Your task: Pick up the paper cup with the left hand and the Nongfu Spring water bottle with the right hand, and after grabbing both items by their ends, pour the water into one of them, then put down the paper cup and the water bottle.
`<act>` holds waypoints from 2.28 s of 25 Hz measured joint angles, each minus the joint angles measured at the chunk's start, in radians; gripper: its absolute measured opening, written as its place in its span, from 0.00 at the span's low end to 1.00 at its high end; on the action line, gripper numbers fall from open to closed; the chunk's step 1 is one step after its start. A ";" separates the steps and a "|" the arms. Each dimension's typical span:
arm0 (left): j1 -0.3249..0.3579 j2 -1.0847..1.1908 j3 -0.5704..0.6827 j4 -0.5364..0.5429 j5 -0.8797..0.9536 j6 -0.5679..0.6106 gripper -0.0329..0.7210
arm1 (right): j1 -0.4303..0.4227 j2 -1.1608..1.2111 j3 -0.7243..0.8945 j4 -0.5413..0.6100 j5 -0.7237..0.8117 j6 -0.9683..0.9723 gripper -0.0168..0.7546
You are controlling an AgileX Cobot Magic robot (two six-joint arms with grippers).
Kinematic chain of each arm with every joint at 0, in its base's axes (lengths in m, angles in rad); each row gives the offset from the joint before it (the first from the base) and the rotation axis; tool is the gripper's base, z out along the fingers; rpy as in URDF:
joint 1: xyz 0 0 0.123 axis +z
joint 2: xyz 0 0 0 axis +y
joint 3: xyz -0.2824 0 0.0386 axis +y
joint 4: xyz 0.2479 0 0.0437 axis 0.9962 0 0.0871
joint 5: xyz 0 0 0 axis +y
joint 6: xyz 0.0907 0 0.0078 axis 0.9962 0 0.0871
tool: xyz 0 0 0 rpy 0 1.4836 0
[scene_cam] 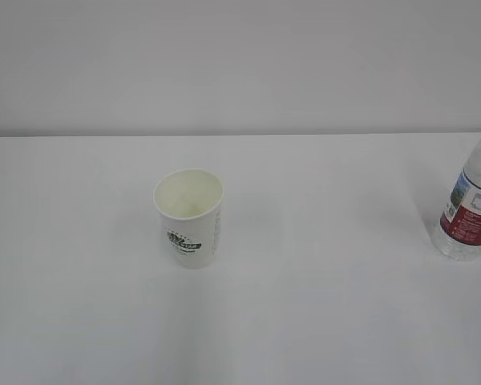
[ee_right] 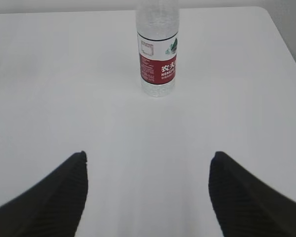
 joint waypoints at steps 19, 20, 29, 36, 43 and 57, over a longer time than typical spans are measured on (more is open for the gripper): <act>0.000 0.000 -0.012 -0.040 -0.045 0.002 0.82 | 0.000 0.000 -0.037 0.006 -0.073 0.000 0.77; 0.000 0.000 -0.020 -0.042 -0.067 0.002 0.82 | 0.000 0.000 -0.041 0.006 -0.091 0.000 0.76; 0.000 0.000 -0.029 -0.033 -0.341 0.004 0.82 | 0.000 0.000 -0.047 -0.001 -0.252 -0.007 0.76; 0.000 0.033 -0.029 0.008 -0.472 0.008 0.82 | 0.000 0.009 -0.047 -0.018 -0.359 -0.007 0.76; 0.000 0.148 -0.029 0.011 -0.568 0.008 0.82 | 0.000 0.070 -0.047 -0.021 -0.446 -0.007 0.76; 0.000 0.326 -0.029 0.066 -0.749 0.008 0.82 | 0.000 0.195 -0.047 -0.053 -0.526 -0.007 0.76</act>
